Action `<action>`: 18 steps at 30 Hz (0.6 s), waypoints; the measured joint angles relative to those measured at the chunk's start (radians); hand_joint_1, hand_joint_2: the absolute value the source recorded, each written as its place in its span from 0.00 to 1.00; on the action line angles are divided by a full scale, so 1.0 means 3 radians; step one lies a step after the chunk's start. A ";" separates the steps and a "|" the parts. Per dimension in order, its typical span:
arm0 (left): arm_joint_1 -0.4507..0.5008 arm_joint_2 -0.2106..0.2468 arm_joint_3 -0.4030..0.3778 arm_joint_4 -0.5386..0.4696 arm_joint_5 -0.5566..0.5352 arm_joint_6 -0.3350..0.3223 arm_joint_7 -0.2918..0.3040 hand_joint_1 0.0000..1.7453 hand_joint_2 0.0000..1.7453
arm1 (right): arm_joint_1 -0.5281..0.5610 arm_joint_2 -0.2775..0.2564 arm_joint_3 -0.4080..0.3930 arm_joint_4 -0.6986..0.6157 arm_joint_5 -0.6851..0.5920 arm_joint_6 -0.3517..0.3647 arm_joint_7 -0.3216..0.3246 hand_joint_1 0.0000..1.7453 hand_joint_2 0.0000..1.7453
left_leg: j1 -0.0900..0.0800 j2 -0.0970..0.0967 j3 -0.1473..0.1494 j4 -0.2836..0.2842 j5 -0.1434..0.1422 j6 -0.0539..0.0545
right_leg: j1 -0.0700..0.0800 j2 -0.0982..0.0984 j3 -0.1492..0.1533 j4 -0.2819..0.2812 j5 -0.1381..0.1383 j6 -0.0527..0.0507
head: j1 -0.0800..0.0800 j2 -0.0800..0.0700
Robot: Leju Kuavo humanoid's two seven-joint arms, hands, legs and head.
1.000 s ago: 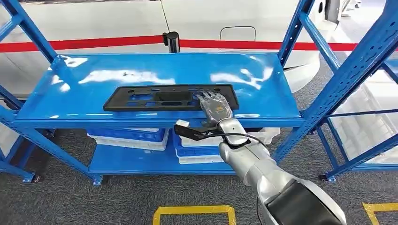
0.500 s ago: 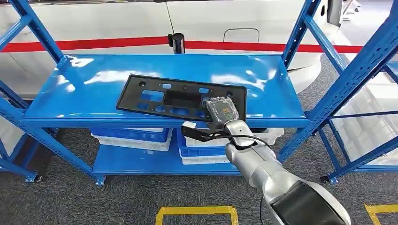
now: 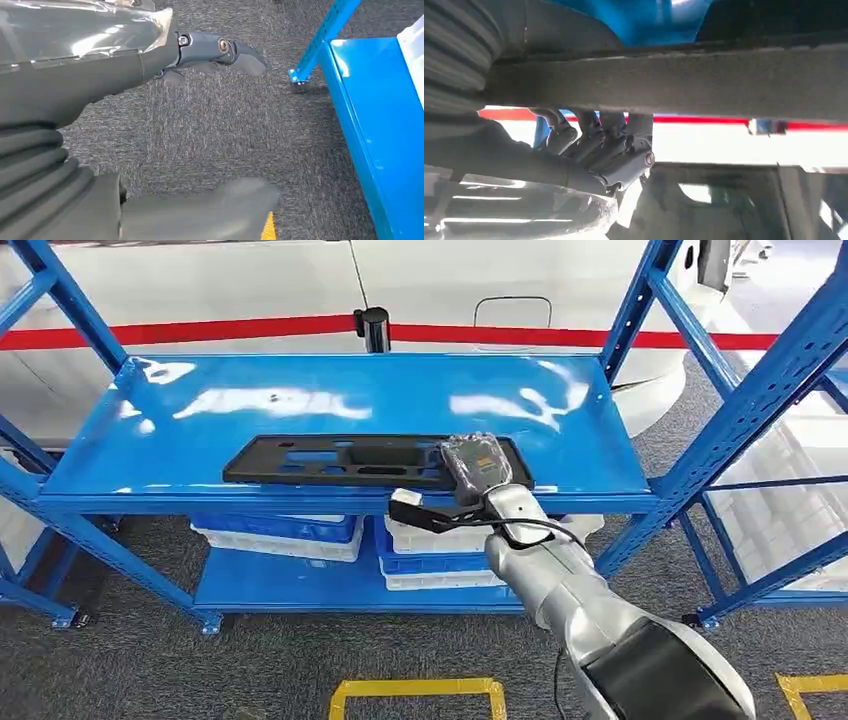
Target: Take the parts from the cabinet and place them on the table.
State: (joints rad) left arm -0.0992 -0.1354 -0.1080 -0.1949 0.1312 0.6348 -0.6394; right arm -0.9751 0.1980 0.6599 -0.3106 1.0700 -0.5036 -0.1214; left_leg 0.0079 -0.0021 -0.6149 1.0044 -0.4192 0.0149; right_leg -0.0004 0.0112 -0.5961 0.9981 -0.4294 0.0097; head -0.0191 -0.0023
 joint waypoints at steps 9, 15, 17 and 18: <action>0.0014 -0.0001 0.0019 0.0001 0.0006 0.0027 -0.0038 0.00 1.00 | -0.0391 -0.0001 -0.0213 -0.0378 -0.0223 -0.0058 -0.0480 0.95 1.00 | 0.0008 -0.0002 -0.0004 0.0000 0.0001 -0.0002 | 0.0000 -0.0003 -0.0007 0.0000 -0.0001 -0.0001 | 0.0000 0.0000; 0.0050 -0.0001 0.0073 0.0004 -0.0027 0.0034 -0.0053 0.00 1.00 | -0.0440 -0.0141 -0.0289 -0.0870 -0.0295 0.0022 -0.0497 0.95 1.00 | 0.0007 -0.0003 -0.0005 0.0000 0.0001 -0.0002 | 0.0001 -0.0004 -0.0008 0.0000 -0.0002 -0.0002 | 0.0001 0.0000; 0.0055 -0.0001 0.0092 0.0004 -0.0060 0.0034 -0.0053 0.00 1.00 | -0.0439 -0.0202 -0.0288 -0.1014 -0.0296 0.0066 -0.0482 0.94 1.00 | 0.0007 -0.0002 -0.0007 0.0000 0.0000 -0.0002 | 0.0000 -0.0004 -0.0008 0.0000 -0.0002 -0.0002 | 0.0000 0.0000; 0.0056 0.0000 0.0100 0.0005 -0.0078 0.0034 -0.0053 0.00 1.00 | -0.0439 -0.0230 -0.0288 -0.1072 -0.0296 0.0074 -0.0473 0.95 1.00 | 0.0007 -0.0002 -0.0006 0.0000 0.0000 -0.0002 | 0.0000 -0.0004 -0.0008 0.0000 -0.0002 -0.0002 | 0.0000 0.0000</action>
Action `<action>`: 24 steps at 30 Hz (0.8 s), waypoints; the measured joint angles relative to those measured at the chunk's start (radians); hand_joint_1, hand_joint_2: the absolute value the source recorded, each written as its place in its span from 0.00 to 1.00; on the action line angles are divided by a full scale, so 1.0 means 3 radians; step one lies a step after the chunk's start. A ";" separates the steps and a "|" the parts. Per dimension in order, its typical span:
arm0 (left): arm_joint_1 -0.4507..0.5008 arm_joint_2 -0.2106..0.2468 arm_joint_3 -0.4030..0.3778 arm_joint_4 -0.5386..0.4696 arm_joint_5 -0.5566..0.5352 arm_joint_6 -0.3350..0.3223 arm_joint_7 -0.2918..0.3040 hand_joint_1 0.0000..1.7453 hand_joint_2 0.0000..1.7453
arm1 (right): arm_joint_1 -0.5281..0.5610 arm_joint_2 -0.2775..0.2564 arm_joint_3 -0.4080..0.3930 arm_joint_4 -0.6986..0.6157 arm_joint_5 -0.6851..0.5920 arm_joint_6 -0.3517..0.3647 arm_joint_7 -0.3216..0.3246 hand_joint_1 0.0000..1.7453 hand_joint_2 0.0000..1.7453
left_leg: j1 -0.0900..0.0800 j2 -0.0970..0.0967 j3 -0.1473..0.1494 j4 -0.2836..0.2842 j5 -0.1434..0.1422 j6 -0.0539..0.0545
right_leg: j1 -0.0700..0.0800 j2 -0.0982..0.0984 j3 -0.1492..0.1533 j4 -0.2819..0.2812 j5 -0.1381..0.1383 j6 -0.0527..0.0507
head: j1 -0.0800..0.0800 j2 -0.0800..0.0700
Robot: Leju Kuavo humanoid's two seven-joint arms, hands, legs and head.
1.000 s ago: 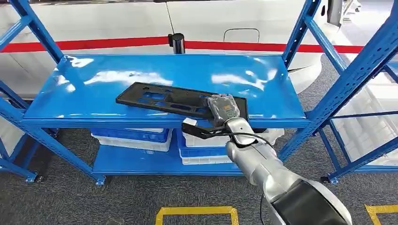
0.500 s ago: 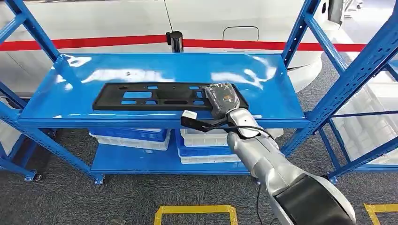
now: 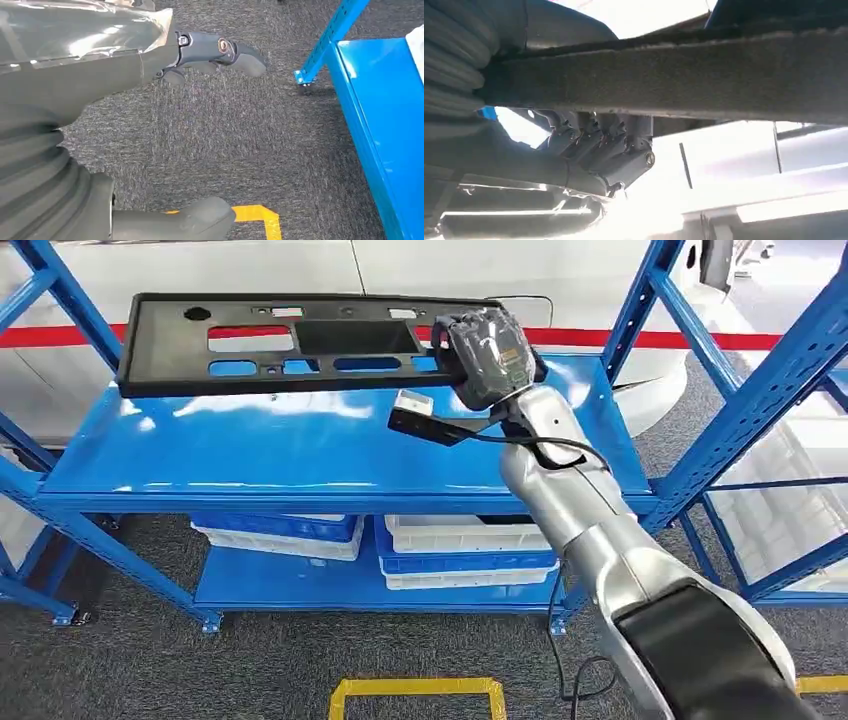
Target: Take the parts from the cabinet and place them on the table.
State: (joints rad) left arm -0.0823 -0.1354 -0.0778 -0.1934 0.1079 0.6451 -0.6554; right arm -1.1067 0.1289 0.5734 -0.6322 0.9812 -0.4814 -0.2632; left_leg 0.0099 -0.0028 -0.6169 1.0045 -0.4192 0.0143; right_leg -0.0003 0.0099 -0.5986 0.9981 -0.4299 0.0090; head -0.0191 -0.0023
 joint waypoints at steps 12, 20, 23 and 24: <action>-0.0001 0.0001 0.0070 0.0000 -0.0048 -0.0010 0.0024 0.00 1.00 | 0.0085 -0.0164 -0.0001 -0.0182 -0.0149 0.0037 -0.0085 0.93 1.00 | 0.0001 0.0000 0.0000 0.0000 0.0000 0.0000 | 0.0000 0.0000 -0.0001 0.0000 0.0000 0.0000 | 0.0000 0.0000; -0.0002 0.0004 0.0102 0.0000 -0.0039 -0.0022 0.0402 0.00 1.00 | 0.0152 -0.0191 -0.0060 -0.0208 -0.0711 0.0490 -0.0365 0.93 1.00 | 0.0001 0.0000 -0.0001 0.0000 0.0000 0.0000 | 0.0000 0.0000 -0.0002 0.0000 0.0000 0.0000 | 0.0001 0.0000; -0.0002 0.0013 0.0112 0.0000 -0.0041 -0.0041 0.0572 0.00 1.00 | 0.0188 -0.0205 -0.0099 -0.0253 -0.0926 0.0625 -0.0420 0.93 1.00 | 0.0001 0.0000 -0.0002 0.0000 0.0000 0.0000 | 0.0000 0.0000 -0.0004 0.0000 0.0000 0.0000 | 0.0001 0.0000; -0.0002 0.0013 0.0112 0.0000 -0.0041 -0.0041 0.0572 0.00 1.00 | 0.0188 -0.0205 -0.0099 -0.0253 -0.0926 0.0625 -0.0420 0.93 1.00 | 0.0001 0.0000 -0.0002 0.0000 0.0000 0.0000 | 0.0000 0.0000 -0.0004 0.0000 0.0000 0.0000 | 0.0001 0.0000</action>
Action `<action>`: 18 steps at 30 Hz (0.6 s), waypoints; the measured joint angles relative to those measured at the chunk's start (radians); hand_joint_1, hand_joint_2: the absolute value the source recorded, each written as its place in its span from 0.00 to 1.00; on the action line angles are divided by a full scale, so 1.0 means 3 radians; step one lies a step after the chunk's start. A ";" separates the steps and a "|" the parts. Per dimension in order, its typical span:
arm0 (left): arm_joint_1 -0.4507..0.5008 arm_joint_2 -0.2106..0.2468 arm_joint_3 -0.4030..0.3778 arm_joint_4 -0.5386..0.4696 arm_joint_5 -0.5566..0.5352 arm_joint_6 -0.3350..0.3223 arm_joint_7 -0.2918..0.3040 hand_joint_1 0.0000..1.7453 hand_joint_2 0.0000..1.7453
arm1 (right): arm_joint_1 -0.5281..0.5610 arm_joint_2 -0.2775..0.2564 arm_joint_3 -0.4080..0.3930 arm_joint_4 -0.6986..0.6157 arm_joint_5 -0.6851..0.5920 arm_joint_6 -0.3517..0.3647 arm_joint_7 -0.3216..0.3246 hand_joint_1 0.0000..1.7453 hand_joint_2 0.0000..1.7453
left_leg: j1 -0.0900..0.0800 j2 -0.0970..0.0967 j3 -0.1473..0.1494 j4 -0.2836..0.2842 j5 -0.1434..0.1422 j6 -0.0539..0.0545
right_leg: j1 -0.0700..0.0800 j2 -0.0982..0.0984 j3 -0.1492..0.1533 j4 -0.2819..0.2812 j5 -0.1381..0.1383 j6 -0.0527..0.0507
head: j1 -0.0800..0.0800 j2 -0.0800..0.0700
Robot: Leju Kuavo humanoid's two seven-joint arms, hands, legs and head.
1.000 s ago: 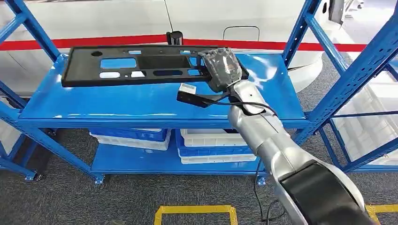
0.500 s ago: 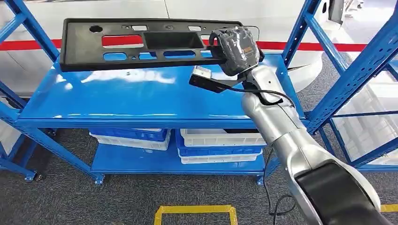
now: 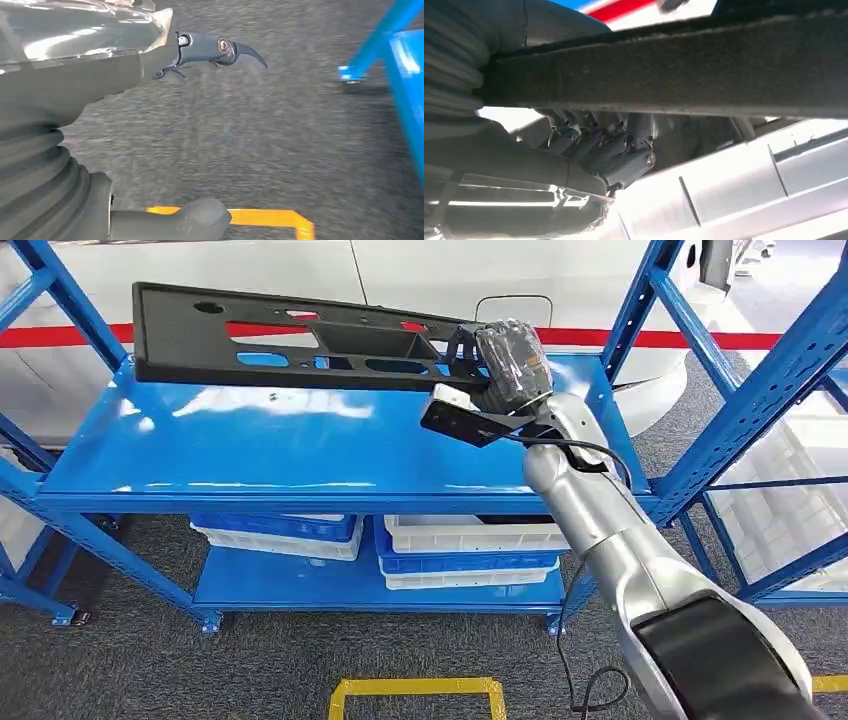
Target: Take the parts from the cabinet and place them on the table.
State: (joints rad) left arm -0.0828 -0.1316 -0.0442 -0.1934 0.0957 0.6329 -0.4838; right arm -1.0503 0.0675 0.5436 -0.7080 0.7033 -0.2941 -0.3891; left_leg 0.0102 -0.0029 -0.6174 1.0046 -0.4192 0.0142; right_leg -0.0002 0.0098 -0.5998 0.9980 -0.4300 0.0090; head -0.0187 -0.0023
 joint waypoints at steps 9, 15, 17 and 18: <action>0.0000 0.0003 0.0001 0.0000 -0.0001 -0.0005 0.0032 0.00 1.00 | 0.0003 -0.0008 -0.0006 -0.0011 -0.0046 0.0038 -0.0014 0.93 1.00 | 0.0000 0.0000 0.0000 0.0000 0.0000 0.0000 | 0.0000 0.0000 -0.0001 0.0000 0.0000 0.0000 | -0.0001 0.0000; 0.0001 0.0026 0.0005 0.0000 -0.0046 -0.0078 0.0302 0.00 1.00 | 0.0170 -0.0152 -0.0041 -0.0095 -0.0411 0.0499 -0.0387 0.93 1.00 | 0.0000 -0.0002 -0.0002 0.0000 0.0000 0.0000 | 0.0000 -0.0002 -0.0001 0.0000 0.0000 0.0000 | -0.0001 0.0000; 0.0004 0.0041 0.0005 0.0000 -0.0058 -0.0093 0.0356 0.00 1.00 | 0.0414 -0.0276 0.0056 -0.0281 -0.0560 0.0619 -0.0808 0.93 1.00 | 0.0000 -0.0002 -0.0005 0.0000 -0.0001 0.0001 | 0.0000 -0.0004 0.0000 0.0000 0.0000 0.0000 | -0.0001 0.0000; 0.0009 0.0047 0.0005 0.0000 -0.0048 -0.0109 0.0358 0.00 1.00 | 0.0539 -0.0324 0.0092 -0.0423 -0.0675 0.0718 -0.0926 0.93 1.00 | 0.0000 -0.0002 -0.0005 0.0000 -0.0001 0.0001 | 0.0000 -0.0005 -0.0001 0.0000 0.0000 0.0000 | -0.0001 0.0000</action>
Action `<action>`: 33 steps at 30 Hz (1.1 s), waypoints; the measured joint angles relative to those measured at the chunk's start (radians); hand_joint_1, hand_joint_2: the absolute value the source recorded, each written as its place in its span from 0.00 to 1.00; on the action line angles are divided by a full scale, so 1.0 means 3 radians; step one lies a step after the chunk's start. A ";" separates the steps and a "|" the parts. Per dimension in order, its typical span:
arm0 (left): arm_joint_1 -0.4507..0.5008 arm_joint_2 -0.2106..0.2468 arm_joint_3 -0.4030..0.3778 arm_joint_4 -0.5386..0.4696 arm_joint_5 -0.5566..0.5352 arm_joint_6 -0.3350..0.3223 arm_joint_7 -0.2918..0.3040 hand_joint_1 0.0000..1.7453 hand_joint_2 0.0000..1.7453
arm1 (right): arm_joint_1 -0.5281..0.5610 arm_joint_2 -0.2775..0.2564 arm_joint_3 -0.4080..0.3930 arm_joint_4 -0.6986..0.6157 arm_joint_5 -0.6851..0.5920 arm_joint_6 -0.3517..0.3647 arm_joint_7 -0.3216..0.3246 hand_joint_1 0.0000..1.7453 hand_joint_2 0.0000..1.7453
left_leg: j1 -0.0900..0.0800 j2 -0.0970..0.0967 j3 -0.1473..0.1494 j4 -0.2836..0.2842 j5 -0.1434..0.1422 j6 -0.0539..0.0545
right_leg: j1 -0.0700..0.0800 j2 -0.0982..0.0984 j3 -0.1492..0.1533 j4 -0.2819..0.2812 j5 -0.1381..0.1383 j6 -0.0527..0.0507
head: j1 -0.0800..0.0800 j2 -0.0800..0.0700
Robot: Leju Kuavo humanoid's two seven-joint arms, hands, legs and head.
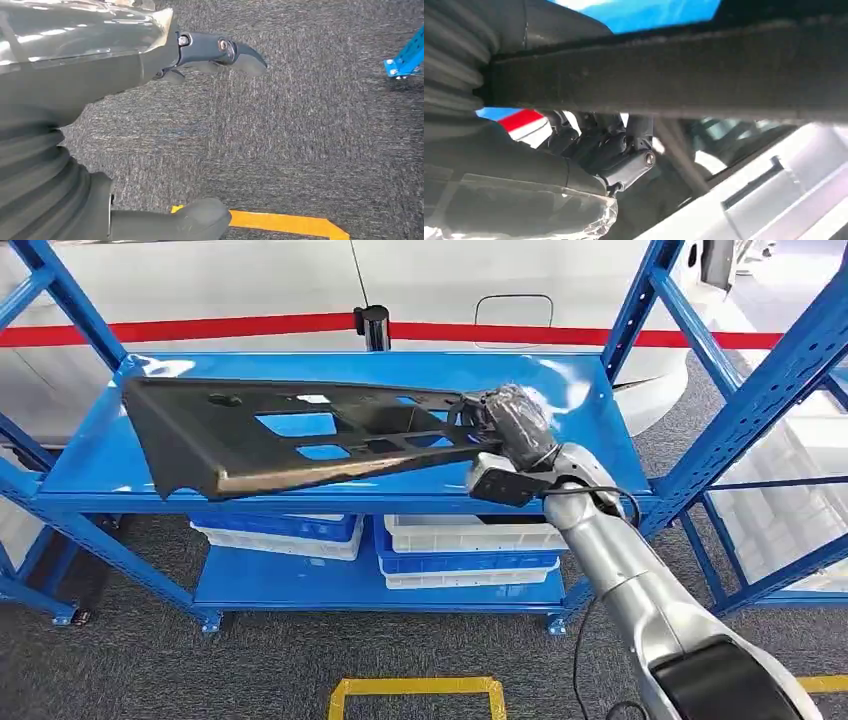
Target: Take the parts from the cabinet and place them on the table.
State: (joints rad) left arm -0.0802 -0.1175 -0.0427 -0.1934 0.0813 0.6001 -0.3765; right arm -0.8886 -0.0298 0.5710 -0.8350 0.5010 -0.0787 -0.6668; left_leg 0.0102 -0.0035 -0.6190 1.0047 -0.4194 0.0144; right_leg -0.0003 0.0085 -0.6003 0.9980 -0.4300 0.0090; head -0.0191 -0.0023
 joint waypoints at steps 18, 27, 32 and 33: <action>0.0043 0.0031 0.0010 0.0000 0.0056 -0.0126 0.0033 0.00 1.00 | 0.0441 -0.0387 0.0347 -0.0963 -0.0290 0.0596 -0.0025 0.93 1.00 | 0.0000 0.0000 -0.0001 0.0000 -0.0003 -0.0004 | 0.0000 0.0000 -0.0001 0.0000 0.0000 0.0000 | 0.0000 0.0000; 0.0044 0.0033 0.0036 0.0000 0.0085 -0.0183 -0.0009 0.00 1.00 | 0.0435 -0.0448 0.0422 -0.0964 -0.0346 0.0612 -0.0008 0.93 1.00 | 0.0000 0.0000 -0.0001 0.0000 -0.0003 -0.0004 | 0.0000 0.0000 -0.0002 0.0000 0.0000 0.0000 | 0.0000 0.0000; 0.0044 0.0036 0.0038 0.0000 0.0086 -0.0191 -0.0009 0.00 1.00 | 0.0455 -0.0467 0.0444 -0.0964 -0.0352 0.0609 -0.0014 0.93 1.00 | 0.0000 -0.0001 -0.0001 0.0000 -0.0003 -0.0004 | 0.0000 0.0000 -0.0002 0.0000 -0.0001 0.0000 | 0.0000 0.0000; 0.0044 0.0036 0.0039 0.0000 0.0086 -0.0191 -0.0009 0.00 1.00 | 0.0455 -0.0468 0.0444 -0.0964 -0.0352 0.0609 -0.0015 0.93 1.00 | 0.0000 -0.0001 -0.0002 0.0000 -0.0003 -0.0004 | 0.0000 0.0000 -0.0002 0.0000 -0.0001 0.0000 | 0.0000 0.0000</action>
State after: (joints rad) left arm -0.0671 -0.1068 -0.0309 -0.1934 0.1072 0.5428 -0.3792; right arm -0.7521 -0.1701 0.7042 -1.1242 0.3952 0.1041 -0.6714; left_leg 0.0102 -0.0037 -0.6194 1.0046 -0.4203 0.0134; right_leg -0.0002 0.0085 -0.6008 0.9979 -0.4302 0.0089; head -0.0191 -0.0023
